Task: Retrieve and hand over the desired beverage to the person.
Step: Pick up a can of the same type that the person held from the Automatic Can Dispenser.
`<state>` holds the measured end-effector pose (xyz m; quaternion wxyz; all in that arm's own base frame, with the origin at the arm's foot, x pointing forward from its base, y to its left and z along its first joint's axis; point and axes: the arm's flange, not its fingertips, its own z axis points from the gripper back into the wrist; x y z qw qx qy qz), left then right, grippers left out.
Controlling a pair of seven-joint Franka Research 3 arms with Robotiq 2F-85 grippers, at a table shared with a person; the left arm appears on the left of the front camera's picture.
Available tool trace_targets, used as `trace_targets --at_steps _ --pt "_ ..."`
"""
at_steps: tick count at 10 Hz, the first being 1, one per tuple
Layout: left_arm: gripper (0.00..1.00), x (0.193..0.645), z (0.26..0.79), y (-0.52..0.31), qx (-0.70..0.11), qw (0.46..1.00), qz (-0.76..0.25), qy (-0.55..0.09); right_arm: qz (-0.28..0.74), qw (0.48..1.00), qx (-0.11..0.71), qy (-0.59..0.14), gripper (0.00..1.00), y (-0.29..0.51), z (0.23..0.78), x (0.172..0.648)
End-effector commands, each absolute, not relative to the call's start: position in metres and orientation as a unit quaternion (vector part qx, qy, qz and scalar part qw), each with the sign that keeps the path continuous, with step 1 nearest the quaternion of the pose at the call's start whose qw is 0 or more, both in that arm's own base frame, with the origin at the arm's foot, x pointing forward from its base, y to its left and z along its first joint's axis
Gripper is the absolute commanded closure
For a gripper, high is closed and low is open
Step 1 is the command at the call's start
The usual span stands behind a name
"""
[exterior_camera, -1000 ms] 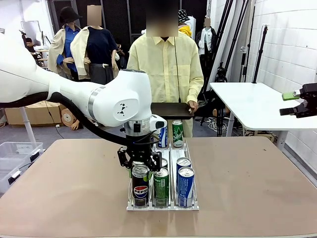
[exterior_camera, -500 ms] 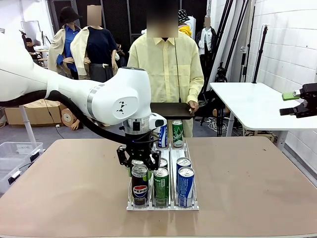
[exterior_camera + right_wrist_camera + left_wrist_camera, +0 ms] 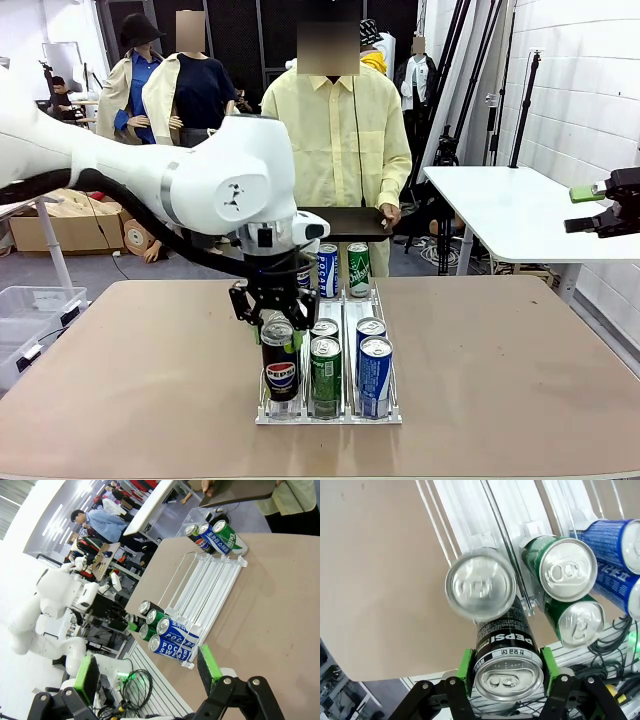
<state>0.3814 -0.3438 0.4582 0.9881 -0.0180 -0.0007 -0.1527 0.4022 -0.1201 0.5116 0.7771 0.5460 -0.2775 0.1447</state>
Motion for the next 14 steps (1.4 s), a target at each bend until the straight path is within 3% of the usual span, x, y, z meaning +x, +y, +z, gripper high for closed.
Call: trace_targets --at_steps 1,7,14 --pt "1.0 0.377 0.501 -0.314 -0.027 0.988 -0.153 -0.005 0.148 0.776 0.546 -0.279 0.0 -0.119 0.51 0.401" --pt "1.0 0.361 0.607 -0.254 -0.033 0.986 -0.161 -0.031 0.148 0.776 0.546 -0.279 0.0 -0.119 0.51 0.401" --pt "1.0 0.342 0.607 -0.115 -0.035 0.99 -0.114 -0.074 0.148 0.776 0.546 -0.279 0.0 -0.119 0.51 0.401"
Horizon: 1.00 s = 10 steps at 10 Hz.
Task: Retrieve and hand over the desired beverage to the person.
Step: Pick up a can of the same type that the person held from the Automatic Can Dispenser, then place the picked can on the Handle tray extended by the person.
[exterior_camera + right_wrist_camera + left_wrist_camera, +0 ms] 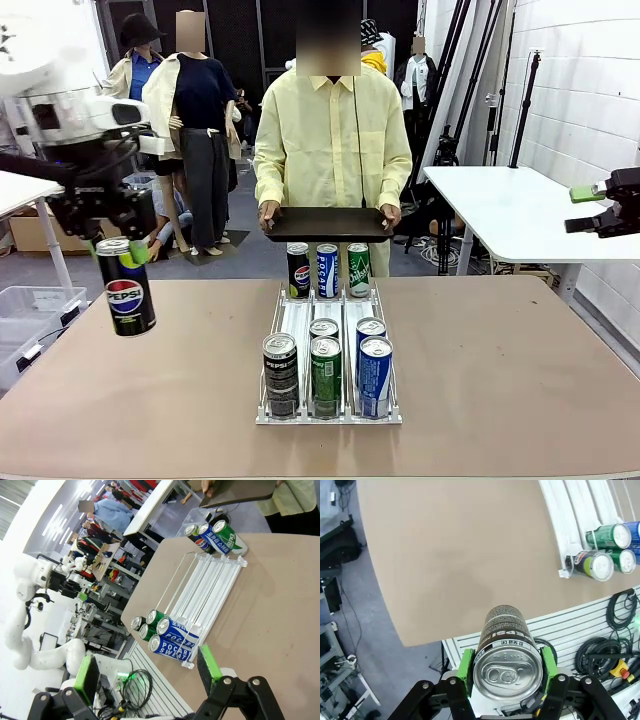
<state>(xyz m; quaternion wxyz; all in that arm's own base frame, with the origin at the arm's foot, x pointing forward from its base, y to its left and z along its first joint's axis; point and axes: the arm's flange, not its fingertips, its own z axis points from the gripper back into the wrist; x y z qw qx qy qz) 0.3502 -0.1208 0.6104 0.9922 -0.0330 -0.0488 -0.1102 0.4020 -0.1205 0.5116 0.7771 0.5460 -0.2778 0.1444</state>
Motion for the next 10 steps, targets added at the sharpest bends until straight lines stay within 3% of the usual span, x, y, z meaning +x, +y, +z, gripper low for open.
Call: trace_targets --at_steps 1,10 --pt "1.0 0.3404 0.6065 -0.1069 -0.042 0.99 -0.112 -0.076 0.148 0.776 0.546 -0.279 0.0 -0.1194 0.5102 0.4012" --pt "1.0 0.3455 0.6071 -0.1113 -0.035 0.992 -0.105 -0.055 0.148 0.776 0.546 -0.279 0.0 -0.1194 0.5102 0.4012"
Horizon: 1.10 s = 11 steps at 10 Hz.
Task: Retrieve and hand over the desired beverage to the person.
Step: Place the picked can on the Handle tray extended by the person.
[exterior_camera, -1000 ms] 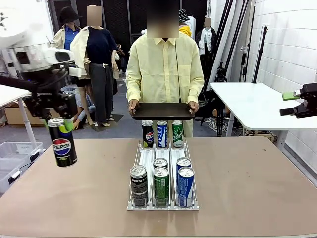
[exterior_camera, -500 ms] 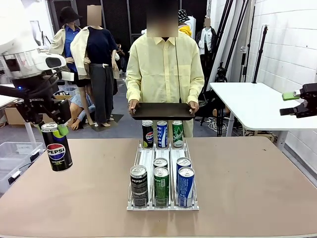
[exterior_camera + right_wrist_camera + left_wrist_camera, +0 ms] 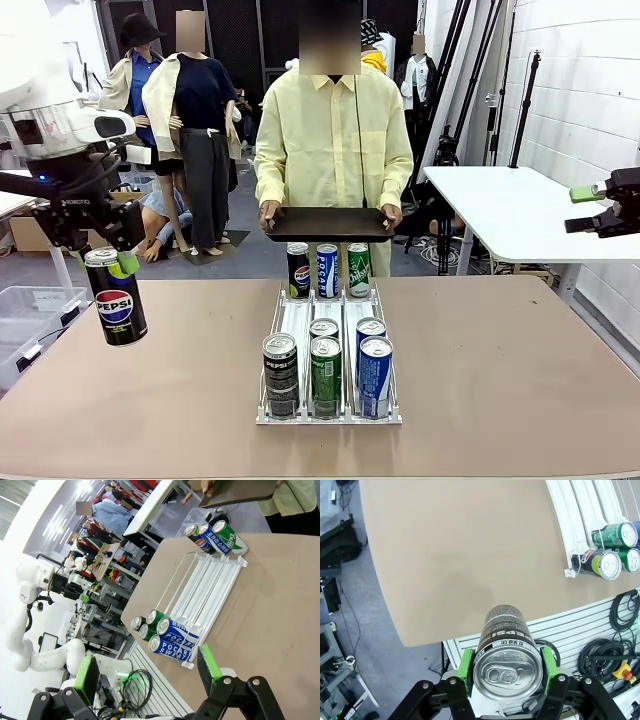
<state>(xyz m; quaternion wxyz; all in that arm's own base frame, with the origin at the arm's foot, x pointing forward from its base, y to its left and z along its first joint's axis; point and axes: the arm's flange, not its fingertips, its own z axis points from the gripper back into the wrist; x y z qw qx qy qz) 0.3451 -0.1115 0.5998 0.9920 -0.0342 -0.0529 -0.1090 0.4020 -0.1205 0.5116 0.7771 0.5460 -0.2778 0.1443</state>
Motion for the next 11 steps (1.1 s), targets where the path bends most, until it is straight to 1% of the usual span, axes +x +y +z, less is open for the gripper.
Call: trace_targets --at_steps 1,11 --pt "1.0 0.3455 0.6071 -0.1113 -0.035 0.992 -0.105 -0.055 0.148 0.776 0.546 -0.279 0.0 -0.1194 0.5102 0.4012" --pt "1.0 0.3455 0.6071 -0.1113 -0.035 0.992 -0.105 -0.055 0.148 0.776 0.546 -0.279 0.0 -0.1194 0.5102 0.4012"
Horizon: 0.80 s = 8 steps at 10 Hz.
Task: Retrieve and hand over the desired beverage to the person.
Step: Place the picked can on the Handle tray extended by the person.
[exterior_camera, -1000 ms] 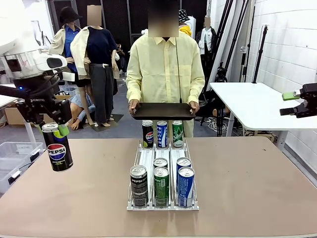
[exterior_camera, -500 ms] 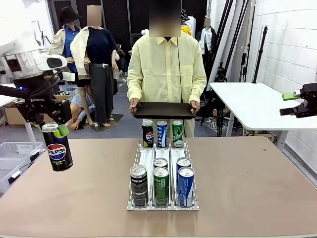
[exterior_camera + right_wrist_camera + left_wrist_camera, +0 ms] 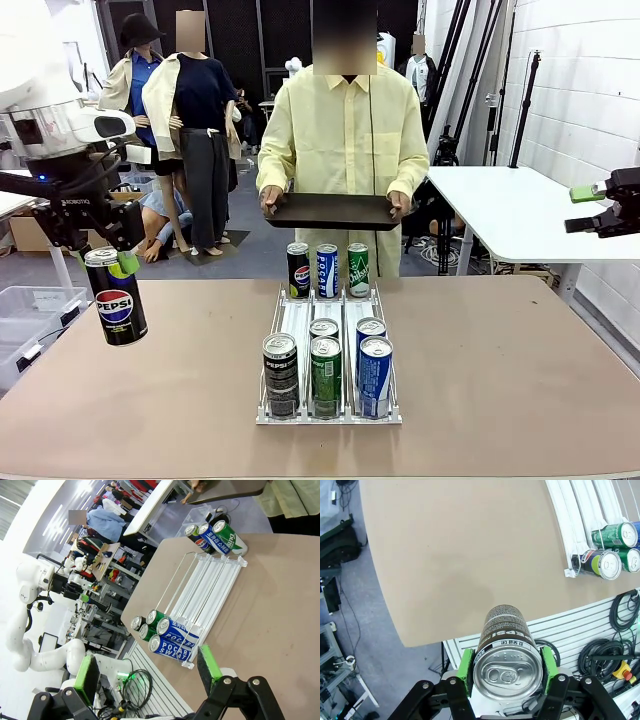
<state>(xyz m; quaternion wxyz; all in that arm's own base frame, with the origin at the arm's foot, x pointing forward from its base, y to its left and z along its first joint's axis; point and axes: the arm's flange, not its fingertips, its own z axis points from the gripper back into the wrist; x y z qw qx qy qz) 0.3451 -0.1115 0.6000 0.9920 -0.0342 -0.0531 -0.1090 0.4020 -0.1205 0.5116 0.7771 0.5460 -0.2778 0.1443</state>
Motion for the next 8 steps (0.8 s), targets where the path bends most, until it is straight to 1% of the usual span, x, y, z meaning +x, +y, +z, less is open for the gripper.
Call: trace_targets --at_steps 1,8 --pt "1.0 0.3455 0.6071 -0.1113 -0.035 0.992 -0.105 -0.055 0.148 0.776 0.546 -0.279 0.0 -0.1194 0.5102 0.4012" --pt "1.0 0.3455 0.6071 -0.1113 -0.035 0.992 -0.105 -0.055 0.148 0.776 0.546 -0.279 0.0 -0.1194 0.5102 0.4012"
